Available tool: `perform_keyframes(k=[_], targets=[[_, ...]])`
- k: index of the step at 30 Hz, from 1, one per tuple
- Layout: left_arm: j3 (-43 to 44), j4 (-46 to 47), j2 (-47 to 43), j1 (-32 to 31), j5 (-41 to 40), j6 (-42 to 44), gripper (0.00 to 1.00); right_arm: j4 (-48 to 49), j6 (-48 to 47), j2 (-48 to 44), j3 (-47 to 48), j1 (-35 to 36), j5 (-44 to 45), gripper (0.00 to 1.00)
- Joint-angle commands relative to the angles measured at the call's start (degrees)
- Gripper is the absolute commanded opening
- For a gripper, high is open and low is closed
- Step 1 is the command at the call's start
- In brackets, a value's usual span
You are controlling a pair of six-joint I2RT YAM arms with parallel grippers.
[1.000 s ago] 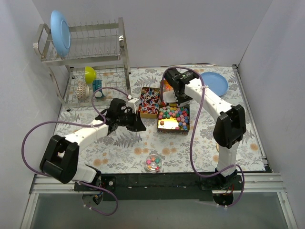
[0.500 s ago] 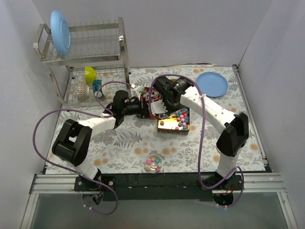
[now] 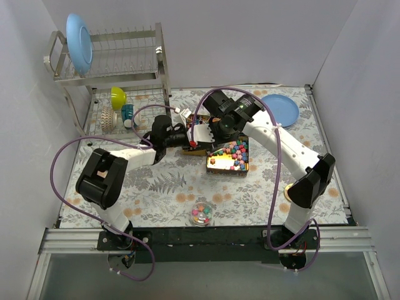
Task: Pack the candies
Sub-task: Scoop the fake candies from the storage box.
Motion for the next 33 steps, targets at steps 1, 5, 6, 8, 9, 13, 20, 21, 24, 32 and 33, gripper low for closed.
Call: perform_keyframes(k=[1, 5, 6, 8, 9, 13, 20, 21, 24, 32, 33], targets=[[1.3, -0.6, 0.3, 0.2, -1.5, 1.4, 0.0, -0.5, 3.6, -3.3, 2.9, 0.6, -10.0, 0.01], [1.3, -5.2, -3.7, 1.6, -3.5, 2.3, 0.0, 0.4, 3.4, -3.5, -1.3, -2.7, -5.8, 0.01], [0.5, -6.2, -4.9, 2.6, -4.0, 2.8, 0.0, 0.4, 2.9, -3.4, -1.5, -3.9, -5.6, 0.01], [-0.1, -11.1, -7.5, 3.4, -5.7, 4.8, 0.0, -0.1, 0.8, -3.0, -1.7, -6.0, -5.2, 0.01], [-0.2, -13.3, -9.4, 3.7, -8.1, 8.0, 0.0, -0.4, 0.2, -2.8, -2.1, -7.4, -3.5, 0.01], [-3.3, -22.6, -11.0, 3.7, -11.9, 11.7, 0.0, -0.4, -1.1, -1.6, -3.9, -9.0, -0.1, 0.01], [-7.4, -21.6, -10.0, 3.5, -13.3, 11.9, 0.0, -0.4, 1.6, 1.2, -6.7, -9.6, 7.0, 0.01], [-7.5, -21.6, -9.7, 3.5, -13.5, 12.1, 0.0, -0.4, 2.1, 1.4, -7.0, -9.8, 7.6, 0.01], [-7.8, -21.6, -8.3, 3.1, -13.8, 12.5, 0.0, -0.4, 3.8, 2.5, -7.5, -9.8, 9.9, 0.01], [-8.1, -19.8, -5.4, 2.4, -15.1, 12.1, 0.0, -0.4, 7.2, 4.8, -8.5, -10.1, 13.6, 0.01], [-8.1, -19.5, -5.1, 2.3, -14.8, 12.0, 0.0, -0.4, 7.7, 5.3, -8.3, -10.1, 14.0, 0.01]])
